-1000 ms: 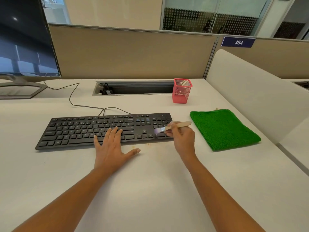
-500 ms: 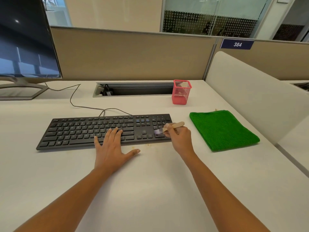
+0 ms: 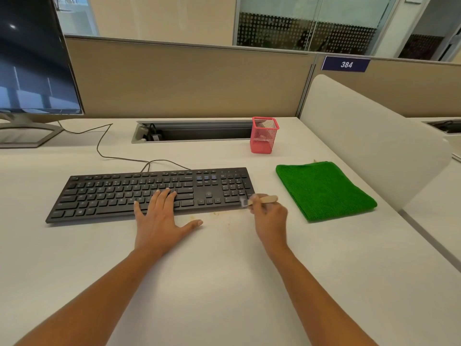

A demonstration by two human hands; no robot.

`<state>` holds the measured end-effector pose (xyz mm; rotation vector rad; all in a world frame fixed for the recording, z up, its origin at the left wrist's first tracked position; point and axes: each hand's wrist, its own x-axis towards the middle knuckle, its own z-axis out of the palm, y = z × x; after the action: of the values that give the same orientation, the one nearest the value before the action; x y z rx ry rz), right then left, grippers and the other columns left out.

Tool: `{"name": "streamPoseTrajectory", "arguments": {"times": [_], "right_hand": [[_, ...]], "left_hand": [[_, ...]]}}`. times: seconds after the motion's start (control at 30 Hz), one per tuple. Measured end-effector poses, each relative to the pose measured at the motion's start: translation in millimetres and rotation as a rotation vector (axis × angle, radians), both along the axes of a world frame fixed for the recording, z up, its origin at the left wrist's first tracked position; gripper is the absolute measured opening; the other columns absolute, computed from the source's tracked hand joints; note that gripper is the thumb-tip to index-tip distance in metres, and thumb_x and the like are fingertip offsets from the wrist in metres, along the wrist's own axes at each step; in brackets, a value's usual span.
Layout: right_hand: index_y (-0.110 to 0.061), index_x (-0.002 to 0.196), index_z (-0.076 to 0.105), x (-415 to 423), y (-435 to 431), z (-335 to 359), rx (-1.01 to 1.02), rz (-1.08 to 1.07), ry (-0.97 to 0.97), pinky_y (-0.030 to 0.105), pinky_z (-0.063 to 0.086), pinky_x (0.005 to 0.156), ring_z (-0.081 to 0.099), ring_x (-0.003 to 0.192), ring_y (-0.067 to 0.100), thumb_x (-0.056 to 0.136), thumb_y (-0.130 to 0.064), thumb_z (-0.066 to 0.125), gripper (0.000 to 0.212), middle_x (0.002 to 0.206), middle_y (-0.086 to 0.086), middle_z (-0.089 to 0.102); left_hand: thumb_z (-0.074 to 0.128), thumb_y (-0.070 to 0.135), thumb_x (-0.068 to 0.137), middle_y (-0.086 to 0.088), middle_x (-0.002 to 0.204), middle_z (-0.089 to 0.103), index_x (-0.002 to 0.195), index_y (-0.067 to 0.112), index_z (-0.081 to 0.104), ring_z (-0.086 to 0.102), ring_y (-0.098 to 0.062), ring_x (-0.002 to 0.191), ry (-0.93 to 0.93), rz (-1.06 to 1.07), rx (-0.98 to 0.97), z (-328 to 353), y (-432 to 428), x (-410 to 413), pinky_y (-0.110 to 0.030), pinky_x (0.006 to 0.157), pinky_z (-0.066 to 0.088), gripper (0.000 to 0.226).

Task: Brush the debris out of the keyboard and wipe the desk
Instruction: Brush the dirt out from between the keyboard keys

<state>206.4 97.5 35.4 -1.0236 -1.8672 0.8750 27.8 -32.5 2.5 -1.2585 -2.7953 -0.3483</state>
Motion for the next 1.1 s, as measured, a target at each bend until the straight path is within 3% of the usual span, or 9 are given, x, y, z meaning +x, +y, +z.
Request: {"name": "streamPoseTrajectory", "arguments": {"times": [0.2, 0.3, 0.4, 0.53, 0.7, 0.8, 0.9, 0.97, 1.1], "right_hand": [[0.003, 0.102, 0.068, -15, 3, 3, -0.318, 0.145, 0.202, 0.037, 0.056, 0.083, 0.070, 0.081, 0.025, 0.094, -0.013, 0.052, 0.023, 0.089, 0.015, 0.070], [0.001, 0.102, 0.069, -11, 18, 9, -0.195, -0.012, 0.188, 0.035, 0.056, 0.081, 0.069, 0.082, 0.024, 0.095, -0.015, 0.052, 0.024, 0.086, 0.011, 0.069], [-0.003, 0.101, 0.070, -11, 11, 8, -0.139, 0.048, 0.046, 0.018, 0.052, 0.075, 0.068, 0.084, 0.024, 0.095, -0.018, 0.052, 0.024, 0.083, 0.004, 0.069], [-0.002, 0.103, 0.069, -14, -7, -1, -0.259, 0.203, 0.055, 0.040, 0.057, 0.083, 0.069, 0.084, 0.024, 0.093, -0.017, 0.055, 0.023, 0.089, 0.008, 0.069], [0.000, 0.097, 0.071, 3, -4, 4, -0.018, -0.087, 0.113, 0.019, 0.050, 0.068, 0.065, 0.072, 0.021, 0.093, -0.012, 0.055, 0.020, 0.078, 0.007, 0.069], [0.001, 0.089, 0.072, 3, -8, 1, 0.068, -0.168, 0.065, 0.027, 0.048, 0.062, 0.064, 0.069, 0.027, 0.091, -0.010, 0.057, 0.018, 0.074, 0.009, 0.068], [0.001, 0.098, 0.071, -11, -30, -5, 0.029, -0.037, 0.070, 0.024, 0.055, 0.073, 0.065, 0.077, 0.016, 0.089, -0.008, 0.060, 0.017, 0.087, 0.010, 0.071], [0.000, 0.096, 0.072, -25, -50, -10, 0.090, 0.083, 0.062, 0.011, 0.049, 0.073, 0.062, 0.075, 0.007, 0.088, -0.006, 0.061, 0.015, 0.088, 0.009, 0.072], [-0.002, 0.096, 0.073, -52, -84, -11, 0.071, 0.356, 0.018, 0.000, 0.041, 0.071, 0.057, 0.082, -0.003, 0.087, -0.007, 0.061, 0.016, 0.087, 0.000, 0.070]], "left_hand": [[-0.010, 0.097, 0.047, 0.001, 0.156, 0.022, 0.147, 0.019, 0.028, 0.009, -0.017, 0.146, -0.018, -0.021, 0.048, 0, -1, -1, -0.056, 0.114, 0.000, 0.133], [-0.010, 0.097, 0.047, 0.001, 0.156, 0.021, 0.147, 0.019, 0.028, 0.009, -0.016, 0.146, -0.013, -0.024, 0.045, -1, -2, -1, -0.056, 0.114, 0.000, 0.133], [-0.010, 0.098, 0.047, 0.001, 0.156, 0.022, 0.147, 0.018, 0.028, 0.009, -0.017, 0.146, -0.020, -0.024, 0.048, -1, -2, 0, -0.056, 0.113, -0.002, 0.134], [-0.006, 0.097, 0.048, 0.002, 0.157, 0.019, 0.148, 0.020, 0.026, 0.006, -0.016, 0.146, -0.012, -0.020, 0.038, -1, -2, -1, -0.055, 0.113, -0.004, 0.130], [0.003, 0.088, 0.056, 0.003, 0.158, 0.015, 0.148, 0.020, 0.024, 0.004, -0.014, 0.146, -0.036, -0.020, 0.051, 2, -4, -1, -0.053, 0.114, -0.005, 0.116], [0.005, 0.087, 0.059, 0.002, 0.157, 0.017, 0.147, 0.019, 0.026, 0.007, -0.014, 0.146, -0.038, -0.007, 0.073, 4, -12, -5, -0.053, 0.114, -0.005, 0.114], [0.025, 0.086, 0.074, -0.001, 0.158, 0.017, 0.147, 0.018, 0.027, 0.008, -0.015, 0.146, -0.052, 0.023, 0.076, 5, -28, -14, -0.053, 0.114, -0.005, 0.100], [0.036, 0.073, 0.082, -0.001, 0.158, 0.016, 0.148, 0.017, 0.025, 0.007, -0.015, 0.146, -0.054, 0.048, 0.073, 5, -42, -19, -0.053, 0.114, -0.005, 0.087], [0.014, 0.082, 0.069, -0.002, 0.156, 0.021, 0.146, 0.014, 0.031, 0.011, -0.016, 0.146, -0.028, 0.072, 0.099, 1, -68, -26, -0.052, 0.114, -0.006, 0.104]]}}
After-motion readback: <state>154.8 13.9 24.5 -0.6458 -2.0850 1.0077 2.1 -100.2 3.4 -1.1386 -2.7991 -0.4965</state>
